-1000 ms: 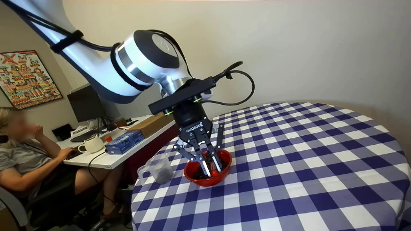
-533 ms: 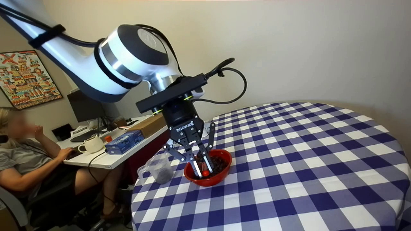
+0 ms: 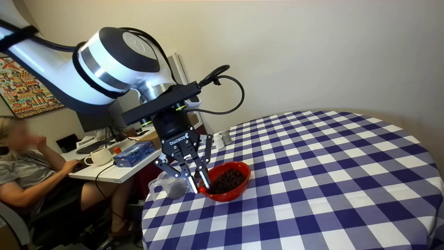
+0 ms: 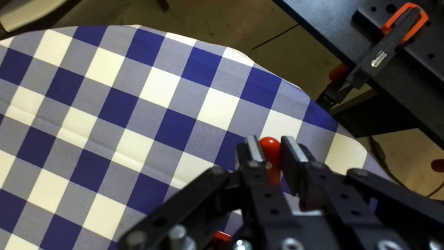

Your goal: Put a spoonful of the things in the bowl into the jug

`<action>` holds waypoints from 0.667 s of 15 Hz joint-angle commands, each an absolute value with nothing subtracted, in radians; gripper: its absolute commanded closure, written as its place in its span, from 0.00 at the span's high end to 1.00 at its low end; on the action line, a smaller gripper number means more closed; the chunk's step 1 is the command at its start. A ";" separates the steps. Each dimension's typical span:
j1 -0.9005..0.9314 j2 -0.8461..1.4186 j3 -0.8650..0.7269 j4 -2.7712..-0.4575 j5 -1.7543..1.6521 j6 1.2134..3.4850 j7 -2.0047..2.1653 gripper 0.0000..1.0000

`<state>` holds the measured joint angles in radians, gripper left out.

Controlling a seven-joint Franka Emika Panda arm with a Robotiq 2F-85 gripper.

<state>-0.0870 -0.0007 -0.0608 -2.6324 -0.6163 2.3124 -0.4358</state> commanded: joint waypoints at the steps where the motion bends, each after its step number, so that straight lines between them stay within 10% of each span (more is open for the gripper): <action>1: -0.062 -0.066 -0.047 -2.681 -0.611 2.322 -0.437 0.05; 10: 0.006 -0.085 0.006 -2.672 -0.591 2.309 -0.431 0.05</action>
<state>-0.0162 -0.0580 -0.0109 -2.6625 -0.6139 2.3123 -0.4336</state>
